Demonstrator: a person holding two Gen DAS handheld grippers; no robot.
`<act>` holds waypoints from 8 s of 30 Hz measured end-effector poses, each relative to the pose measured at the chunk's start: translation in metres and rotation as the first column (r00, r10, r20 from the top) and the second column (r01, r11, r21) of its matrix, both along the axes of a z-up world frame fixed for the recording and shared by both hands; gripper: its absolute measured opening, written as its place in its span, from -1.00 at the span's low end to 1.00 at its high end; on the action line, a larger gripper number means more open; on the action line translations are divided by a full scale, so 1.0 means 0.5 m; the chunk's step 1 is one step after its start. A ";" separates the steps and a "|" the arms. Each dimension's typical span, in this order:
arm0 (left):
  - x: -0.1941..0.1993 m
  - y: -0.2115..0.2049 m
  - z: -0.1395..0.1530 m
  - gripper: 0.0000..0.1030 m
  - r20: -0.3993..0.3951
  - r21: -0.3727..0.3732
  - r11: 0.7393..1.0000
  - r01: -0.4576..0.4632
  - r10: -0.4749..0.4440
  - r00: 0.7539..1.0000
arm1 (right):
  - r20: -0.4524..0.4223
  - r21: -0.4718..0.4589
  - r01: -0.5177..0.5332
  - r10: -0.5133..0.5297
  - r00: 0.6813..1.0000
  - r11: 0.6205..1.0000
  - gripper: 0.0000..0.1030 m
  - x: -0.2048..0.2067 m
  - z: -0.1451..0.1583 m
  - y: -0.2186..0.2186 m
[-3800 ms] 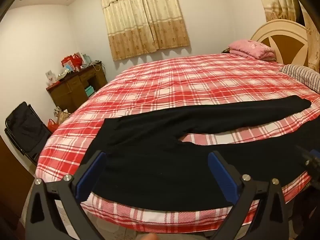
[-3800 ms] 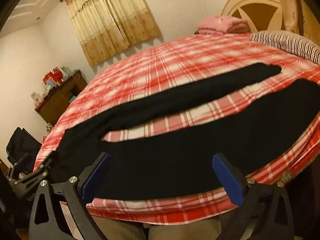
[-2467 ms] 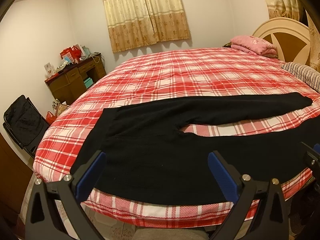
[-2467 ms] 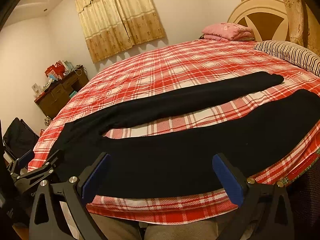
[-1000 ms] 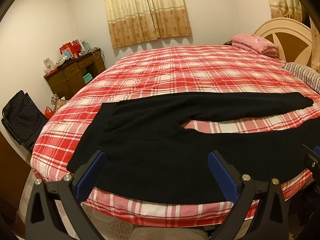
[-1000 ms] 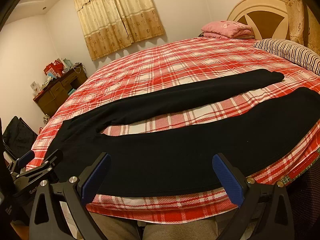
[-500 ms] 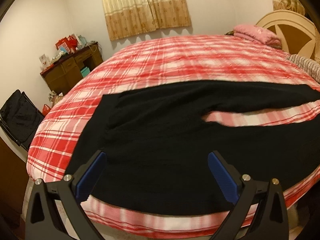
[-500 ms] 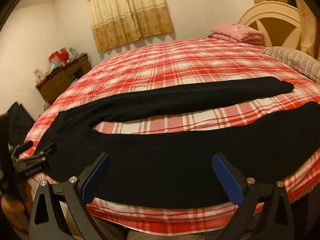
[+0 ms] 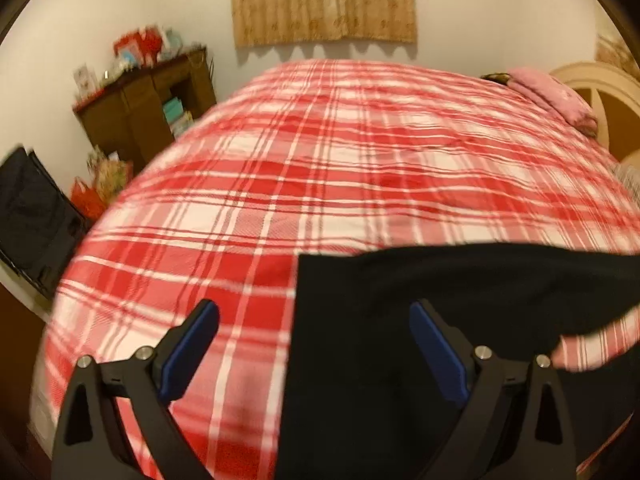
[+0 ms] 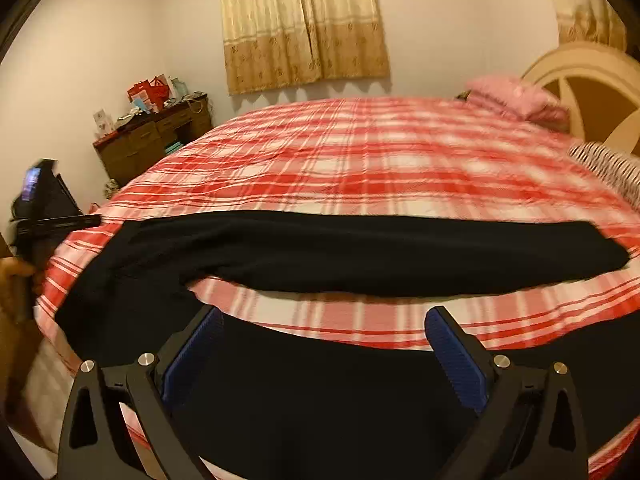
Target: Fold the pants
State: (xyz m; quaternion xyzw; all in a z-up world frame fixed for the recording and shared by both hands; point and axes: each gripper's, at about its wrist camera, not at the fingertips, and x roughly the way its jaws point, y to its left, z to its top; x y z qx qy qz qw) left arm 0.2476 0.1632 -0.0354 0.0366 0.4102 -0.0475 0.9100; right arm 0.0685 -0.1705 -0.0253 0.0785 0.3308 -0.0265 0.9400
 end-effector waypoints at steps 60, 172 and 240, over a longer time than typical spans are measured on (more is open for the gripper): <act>-0.255 0.077 -0.014 -0.43 0.219 -0.219 0.974 0.053 -0.003 0.976 | -0.046 -0.314 -0.431 0.440 0.897 0.846 -0.93 -0.064 -0.014 0.199; -0.306 -0.056 -0.139 0.80 0.208 -0.105 0.994 0.024 -0.002 0.978 | -0.328 0.001 0.243 -0.229 0.916 0.970 0.35 0.135 -0.106 -0.164; -0.354 -0.186 -0.101 0.88 0.113 -0.287 0.952 0.109 -0.079 0.990 | 0.005 0.507 0.416 -0.485 0.875 0.755 -0.88 -0.398 -0.096 -0.617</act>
